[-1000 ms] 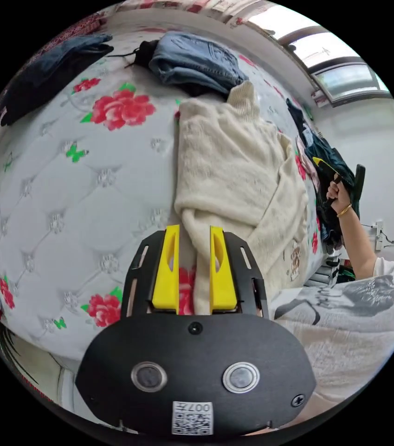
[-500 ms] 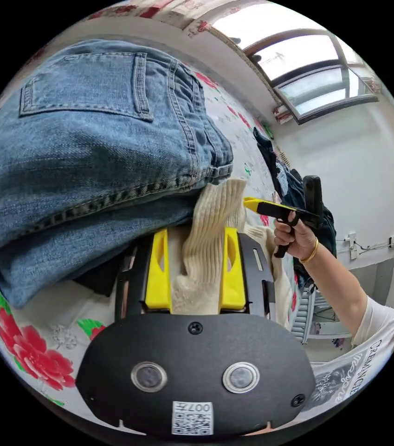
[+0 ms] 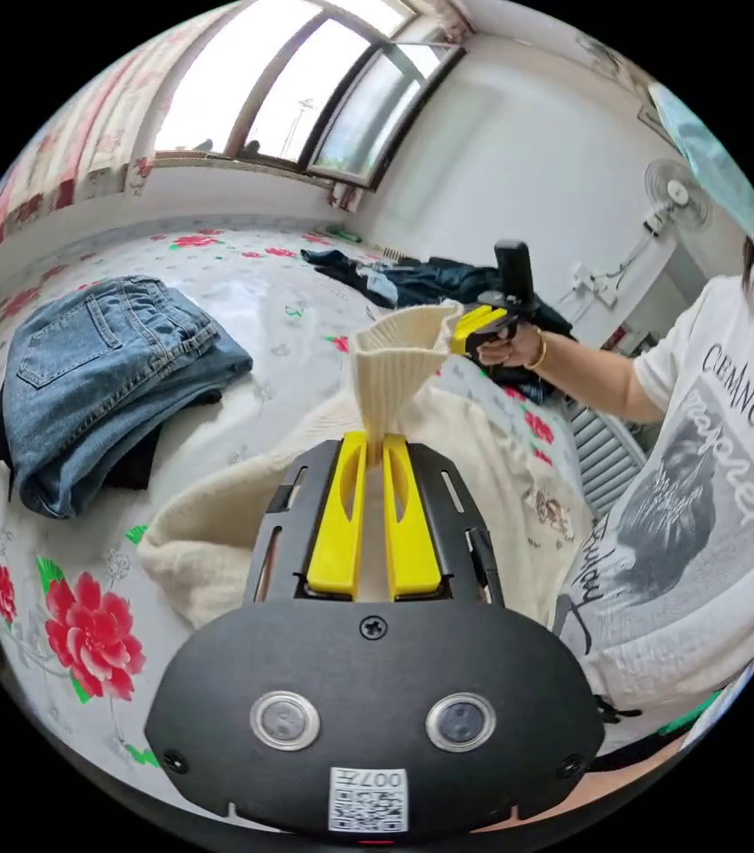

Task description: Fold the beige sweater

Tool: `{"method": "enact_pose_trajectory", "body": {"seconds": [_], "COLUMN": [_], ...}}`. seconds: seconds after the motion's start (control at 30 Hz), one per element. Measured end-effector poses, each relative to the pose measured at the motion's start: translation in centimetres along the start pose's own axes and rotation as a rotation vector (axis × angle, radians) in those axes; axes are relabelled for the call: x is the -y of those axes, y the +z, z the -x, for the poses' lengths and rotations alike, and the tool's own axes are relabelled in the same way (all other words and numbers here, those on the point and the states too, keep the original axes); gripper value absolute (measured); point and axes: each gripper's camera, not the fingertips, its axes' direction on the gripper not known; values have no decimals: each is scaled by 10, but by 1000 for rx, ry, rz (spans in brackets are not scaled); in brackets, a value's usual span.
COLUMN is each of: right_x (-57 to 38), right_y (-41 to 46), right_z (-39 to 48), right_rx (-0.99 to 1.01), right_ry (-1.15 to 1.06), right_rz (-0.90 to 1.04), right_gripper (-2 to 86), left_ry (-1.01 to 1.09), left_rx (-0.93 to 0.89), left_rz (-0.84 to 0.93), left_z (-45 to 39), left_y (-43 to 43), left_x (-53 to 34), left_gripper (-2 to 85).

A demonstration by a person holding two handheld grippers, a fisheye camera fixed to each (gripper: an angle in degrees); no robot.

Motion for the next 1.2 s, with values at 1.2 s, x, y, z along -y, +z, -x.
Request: {"method": "enact_pose_trajectory", "body": {"seconds": [1.2], "right_x": [-188], "right_y": [-31], "right_z": [125], "right_rx": [-170], "right_ry": [844], "right_rz": [-11], "right_gripper": [66], "left_ry": [-720], "left_rx": [204], "left_rz": [244], "left_z": [-152], "left_y": [-56], "left_x": [-193], "left_gripper": [89]}}
